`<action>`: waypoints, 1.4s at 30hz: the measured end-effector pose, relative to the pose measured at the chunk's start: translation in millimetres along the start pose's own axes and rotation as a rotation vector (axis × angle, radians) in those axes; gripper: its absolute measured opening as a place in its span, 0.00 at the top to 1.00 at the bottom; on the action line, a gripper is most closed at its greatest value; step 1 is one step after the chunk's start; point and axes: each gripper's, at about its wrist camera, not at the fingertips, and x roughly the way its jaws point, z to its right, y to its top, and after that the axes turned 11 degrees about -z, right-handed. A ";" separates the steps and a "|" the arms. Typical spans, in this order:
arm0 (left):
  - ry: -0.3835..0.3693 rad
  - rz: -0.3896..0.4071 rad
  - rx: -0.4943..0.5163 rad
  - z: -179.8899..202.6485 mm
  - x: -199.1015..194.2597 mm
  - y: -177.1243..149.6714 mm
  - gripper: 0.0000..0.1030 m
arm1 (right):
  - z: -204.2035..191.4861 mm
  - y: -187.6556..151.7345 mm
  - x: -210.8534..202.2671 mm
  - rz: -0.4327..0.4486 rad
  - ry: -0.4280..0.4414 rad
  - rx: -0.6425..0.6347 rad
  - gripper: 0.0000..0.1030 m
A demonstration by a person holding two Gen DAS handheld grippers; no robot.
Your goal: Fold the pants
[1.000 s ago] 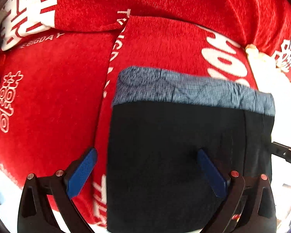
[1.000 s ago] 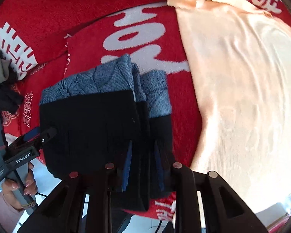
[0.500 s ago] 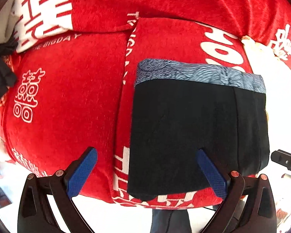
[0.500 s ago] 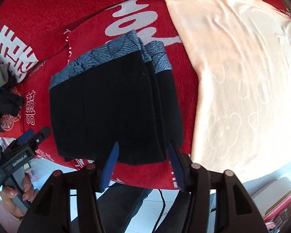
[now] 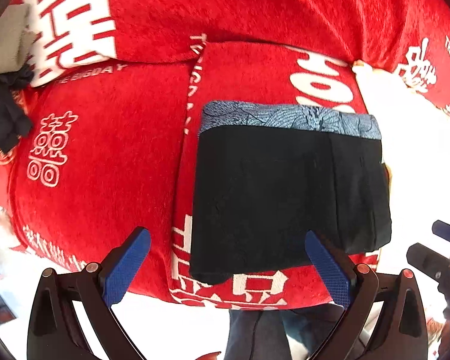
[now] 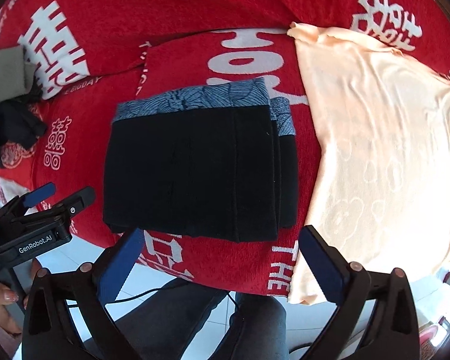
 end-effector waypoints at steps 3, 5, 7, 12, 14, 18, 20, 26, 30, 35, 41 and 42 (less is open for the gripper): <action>-0.003 0.001 -0.035 2.7 -8.3 -9.8 0.00 | 0.0 -6.2 -8.1 -0.003 -0.032 -0.003 0.00; 0.000 0.007 -0.044 6.2 -16.3 -17.4 0.00 | 3.1 -11.3 -13.4 -0.026 -0.047 0.014 0.00; 0.018 0.023 -0.046 10.1 -24.6 -25.5 0.00 | 5.4 -16.0 -19.0 -0.026 -0.041 0.020 0.00; 0.032 0.026 -0.044 16.2 -34.6 -38.1 0.00 | 6.2 -25.6 -31.7 -0.010 -0.056 0.022 0.00; 0.045 0.032 -0.039 18.0 -37.4 -40.7 0.00 | 5.6 -26.8 -34.9 -0.003 -0.053 0.026 0.00; 0.061 0.043 -0.040 18.4 -42.8 -41.8 0.00 | -0.6 -25.8 -40.4 0.014 -0.058 0.010 0.00; 0.059 0.046 -0.040 18.7 -45.0 -41.9 0.00 | -4.0 -25.3 -42.1 0.019 -0.065 0.000 0.00; 0.071 0.067 -0.027 21.0 -53.0 -42.6 0.00 | -11.3 -23.9 -49.1 0.040 -0.086 -0.021 0.00; 0.074 0.084 -0.022 21.5 -58.5 -43.6 0.00 | -14.0 -24.1 -52.9 0.049 -0.100 -0.023 0.00; 0.071 0.097 -0.028 22.2 -61.8 -43.0 0.00 | -16.0 -24.0 -56.3 0.056 -0.110 -0.032 0.00; 0.065 0.101 -0.040 22.1 -63.6 -44.5 0.00 | -16.2 -24.8 -57.4 0.055 -0.114 -0.037 0.00; 0.065 0.101 -0.042 22.3 -63.7 -44.8 0.00 | -15.9 -25.1 -57.3 0.054 -0.115 -0.037 0.00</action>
